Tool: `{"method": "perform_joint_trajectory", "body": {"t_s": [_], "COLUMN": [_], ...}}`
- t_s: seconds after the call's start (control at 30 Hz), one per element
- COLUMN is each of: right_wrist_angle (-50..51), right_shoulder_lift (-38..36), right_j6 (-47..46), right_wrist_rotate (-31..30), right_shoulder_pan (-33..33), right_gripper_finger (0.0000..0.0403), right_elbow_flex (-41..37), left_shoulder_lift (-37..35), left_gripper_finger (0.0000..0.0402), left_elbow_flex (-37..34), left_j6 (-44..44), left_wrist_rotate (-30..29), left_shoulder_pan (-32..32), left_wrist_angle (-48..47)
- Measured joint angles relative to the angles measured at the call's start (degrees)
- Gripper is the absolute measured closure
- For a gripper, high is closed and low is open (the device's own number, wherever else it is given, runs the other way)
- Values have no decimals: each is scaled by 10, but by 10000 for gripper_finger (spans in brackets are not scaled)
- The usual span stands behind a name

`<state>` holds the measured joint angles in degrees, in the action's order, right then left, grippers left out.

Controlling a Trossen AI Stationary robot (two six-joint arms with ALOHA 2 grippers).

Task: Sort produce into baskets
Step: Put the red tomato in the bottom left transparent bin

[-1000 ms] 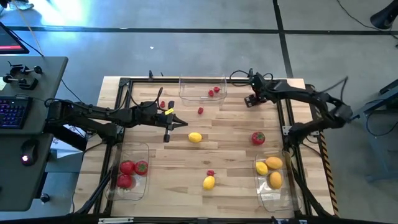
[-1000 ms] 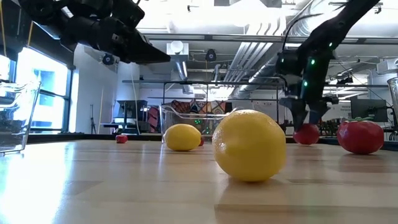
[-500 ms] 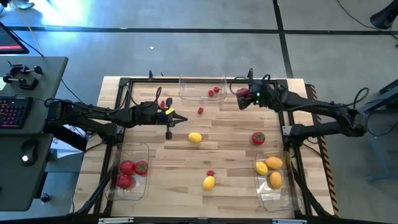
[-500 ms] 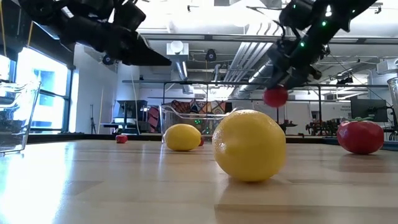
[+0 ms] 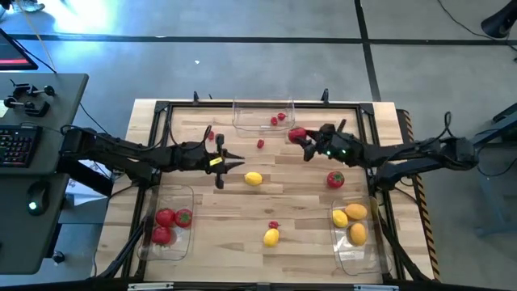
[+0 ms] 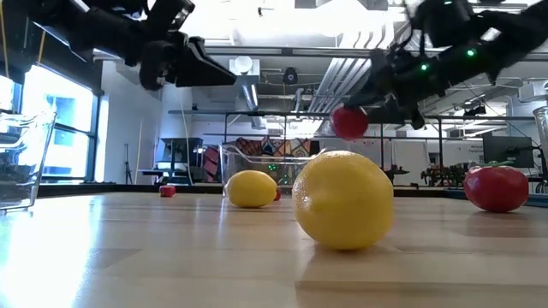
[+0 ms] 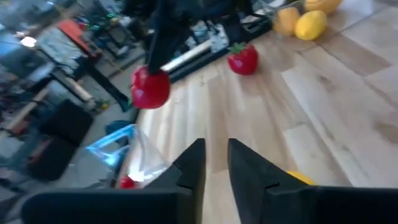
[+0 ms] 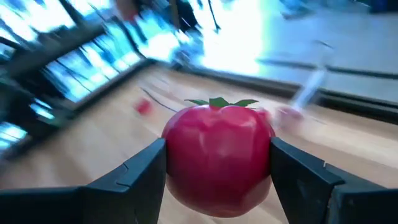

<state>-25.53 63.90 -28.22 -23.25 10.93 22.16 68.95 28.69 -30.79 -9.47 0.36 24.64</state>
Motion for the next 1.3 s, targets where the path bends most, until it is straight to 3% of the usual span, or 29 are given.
{"method": "perform_joint_trajectory", "body": {"t_s": [0.17, 0.47, 0.67, 0.93, 1.17, 1.3], "right_wrist_angle": [-153, -273, -333, -332, -322, -312], "right_shoulder_lift": [0, 16, 45, 125, 197, 215], "right_j6": [2, 29, 38, 43, 38, 38], "right_wrist_rotate": [24, 22, 25, 73, 112, 115], "right_shoulder_pan": [-48, -120, -141, -145, -145, -144], "right_gripper_finger": [163, 163, 163, 163, 163, 163], "right_elbow_flex": [-43, -47, -42, 38, 105, 125], "left_shoulder_lift": [0, 37, 101, 175, 215, 217], "left_gripper_finger": [293, 186, 136, 119, 119, 119], "left_elbow_flex": [0, 1, 1, 49, 77, 79], "left_j6": [-6, -55, -131, -160, -193, -194], "left_wrist_rotate": [-51, -144, -153, -164, -252, -270], "left_shoulder_pan": [-28, -80, -101, -111, -115, -119], "left_wrist_angle": [41, 172, 300, 354, 351, 349]}}
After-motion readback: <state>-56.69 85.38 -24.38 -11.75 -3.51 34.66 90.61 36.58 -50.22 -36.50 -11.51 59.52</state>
